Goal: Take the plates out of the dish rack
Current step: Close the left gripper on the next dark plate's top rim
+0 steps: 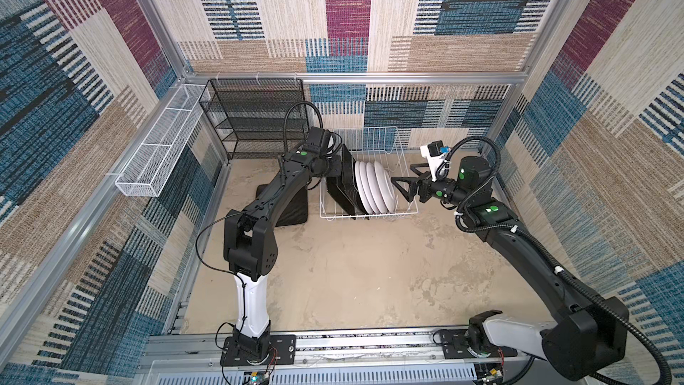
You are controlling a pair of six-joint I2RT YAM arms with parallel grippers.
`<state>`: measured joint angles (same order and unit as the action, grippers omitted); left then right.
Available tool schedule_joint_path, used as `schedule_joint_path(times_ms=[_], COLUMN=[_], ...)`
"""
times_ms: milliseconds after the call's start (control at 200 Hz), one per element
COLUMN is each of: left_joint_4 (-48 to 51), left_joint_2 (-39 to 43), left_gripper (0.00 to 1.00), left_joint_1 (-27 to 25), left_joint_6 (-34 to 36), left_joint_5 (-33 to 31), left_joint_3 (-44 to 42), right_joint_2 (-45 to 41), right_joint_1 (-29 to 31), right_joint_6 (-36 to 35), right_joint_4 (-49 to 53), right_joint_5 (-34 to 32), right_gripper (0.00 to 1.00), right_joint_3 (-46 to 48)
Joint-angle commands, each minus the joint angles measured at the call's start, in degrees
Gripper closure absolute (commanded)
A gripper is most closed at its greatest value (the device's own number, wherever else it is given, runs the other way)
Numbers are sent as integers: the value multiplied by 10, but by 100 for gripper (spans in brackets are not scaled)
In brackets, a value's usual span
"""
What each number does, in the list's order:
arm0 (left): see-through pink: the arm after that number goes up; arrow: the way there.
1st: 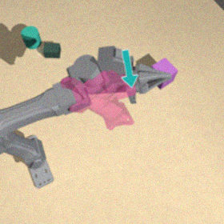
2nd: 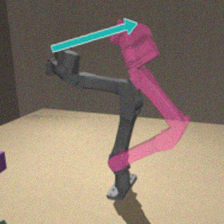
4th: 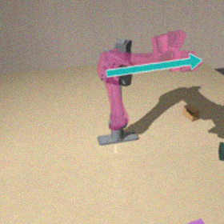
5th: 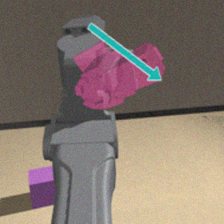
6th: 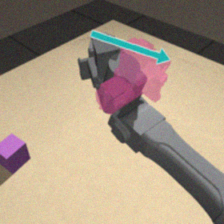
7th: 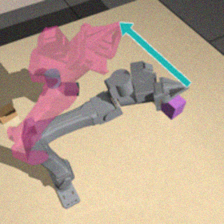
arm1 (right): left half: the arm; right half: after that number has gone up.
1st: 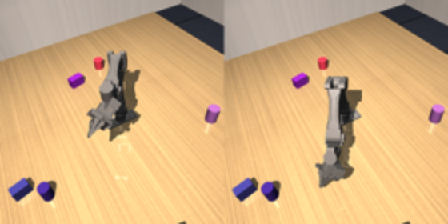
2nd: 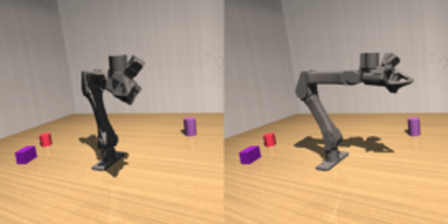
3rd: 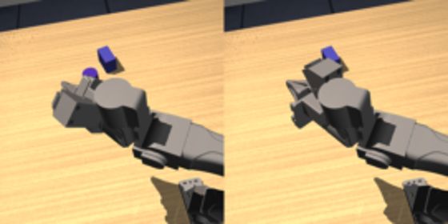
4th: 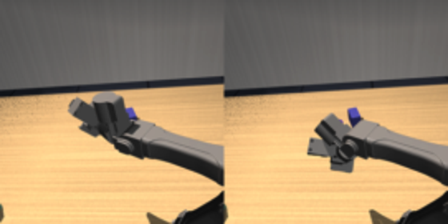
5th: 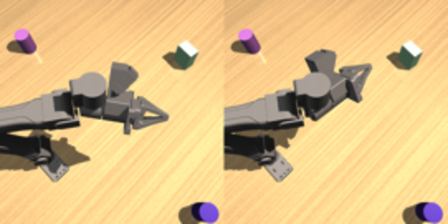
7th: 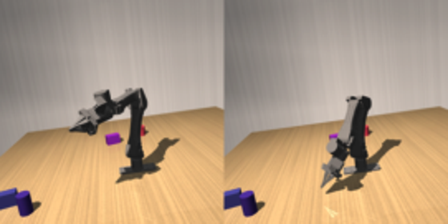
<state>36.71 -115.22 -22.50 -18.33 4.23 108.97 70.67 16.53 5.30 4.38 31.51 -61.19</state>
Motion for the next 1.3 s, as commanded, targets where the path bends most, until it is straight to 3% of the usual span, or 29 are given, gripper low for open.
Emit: schedule_joint_path(times_ms=[0, 245, 456, 816, 1092, 1297], left_joint_4=[36, 60, 115, 184, 184, 183], left_joint_2=[-10, -17, -19, -28, -47, -50], left_gripper=[62, 64, 52, 48, 54, 67], left_joint_1=[-3, -3, -3, -3, -3, -2], left_joint_6=[-7, 1, 18, 49, 25, 10], left_joint_5=[10, 39, 34, 38, 46, 43], left_joint_3=[-4, 4, 31, 81, 83, 86], right_joint_2=[2, 6, 1, -2, -4, -6], right_joint_1=[0, 1, 0, 0, 0, 1], right_joint_6=[3, 1, 1, 9, 11, 11], right_joint_4=[-2, 2, 1, -5, -3, -3], right_joint_5=[5, 7, 5, 12, 12, 8], right_gripper=[1, 1, 1, 1, 1, 1], right_joint_3=[-10, -9, -3, 4, 3, 8])
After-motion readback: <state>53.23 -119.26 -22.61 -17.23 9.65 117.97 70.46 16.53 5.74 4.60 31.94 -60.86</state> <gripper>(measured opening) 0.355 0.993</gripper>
